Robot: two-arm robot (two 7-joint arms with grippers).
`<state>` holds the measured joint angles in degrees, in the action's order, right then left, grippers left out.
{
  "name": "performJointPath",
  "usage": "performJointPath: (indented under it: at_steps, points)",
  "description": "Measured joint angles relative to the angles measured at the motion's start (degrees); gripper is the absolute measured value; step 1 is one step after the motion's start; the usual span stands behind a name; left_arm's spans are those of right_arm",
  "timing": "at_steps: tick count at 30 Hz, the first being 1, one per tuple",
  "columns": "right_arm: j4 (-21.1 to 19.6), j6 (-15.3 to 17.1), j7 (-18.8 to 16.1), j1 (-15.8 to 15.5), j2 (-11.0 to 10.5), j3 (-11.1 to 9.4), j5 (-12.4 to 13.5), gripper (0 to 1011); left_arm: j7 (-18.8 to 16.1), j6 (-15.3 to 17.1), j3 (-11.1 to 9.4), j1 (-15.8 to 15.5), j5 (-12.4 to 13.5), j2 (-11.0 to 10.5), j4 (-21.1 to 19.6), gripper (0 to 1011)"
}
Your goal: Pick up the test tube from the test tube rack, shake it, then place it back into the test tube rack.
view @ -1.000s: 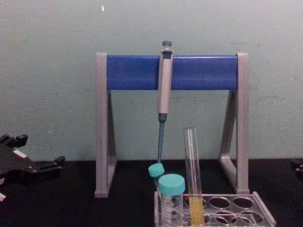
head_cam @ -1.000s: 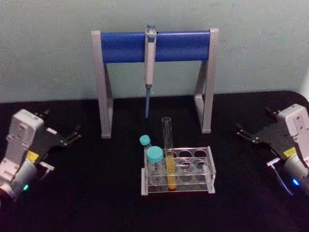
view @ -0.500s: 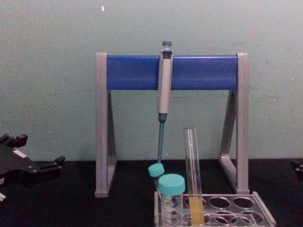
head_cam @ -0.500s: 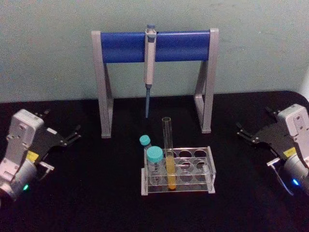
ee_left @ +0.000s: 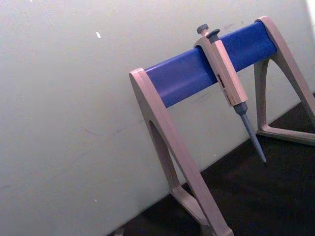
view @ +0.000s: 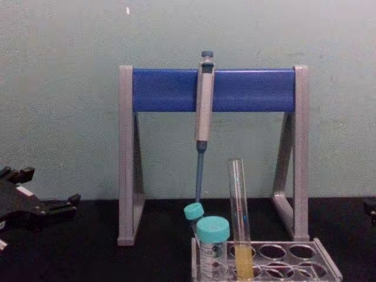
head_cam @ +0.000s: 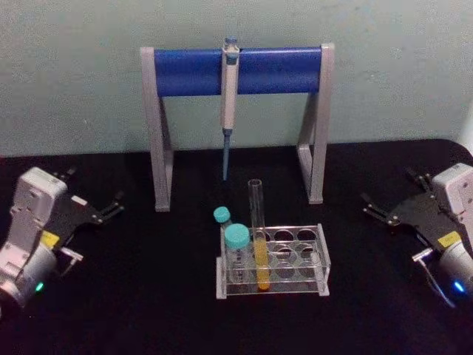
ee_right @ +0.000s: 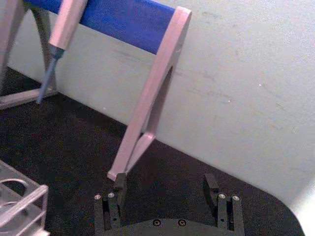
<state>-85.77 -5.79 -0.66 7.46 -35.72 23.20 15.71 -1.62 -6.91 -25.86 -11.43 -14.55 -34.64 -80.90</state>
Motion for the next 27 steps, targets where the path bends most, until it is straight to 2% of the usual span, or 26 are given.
performJointPath:
  at_steps: [5, 15, 21, 27]
  points:
    - [-2.56, 0.20, -1.52, -2.25, -0.51, -0.99, 1.62, 1000, 0.00, 0.00, 0.00, 0.00, 0.00, 0.00, 0.00, 1001]
    - [-9.70, 1.07, -7.89, -8.00, -0.77, -2.55, 7.97, 1000, 0.00, 0.00, 0.00, 0.00, 0.00, 0.00, 0.00, 1001]
    - [-12.65, 2.59, -12.54, -9.34, -0.78, -2.77, 11.43, 1000, 0.00, 0.00, 0.00, 0.00, 0.00, 0.00, 0.00, 1001]
    - [-13.70, 5.16, -16.22, -8.84, -0.03, -2.40, 13.45, 1000, 0.00, 0.00, 0.00, 0.00, 0.00, 0.00, 0.00, 1001]
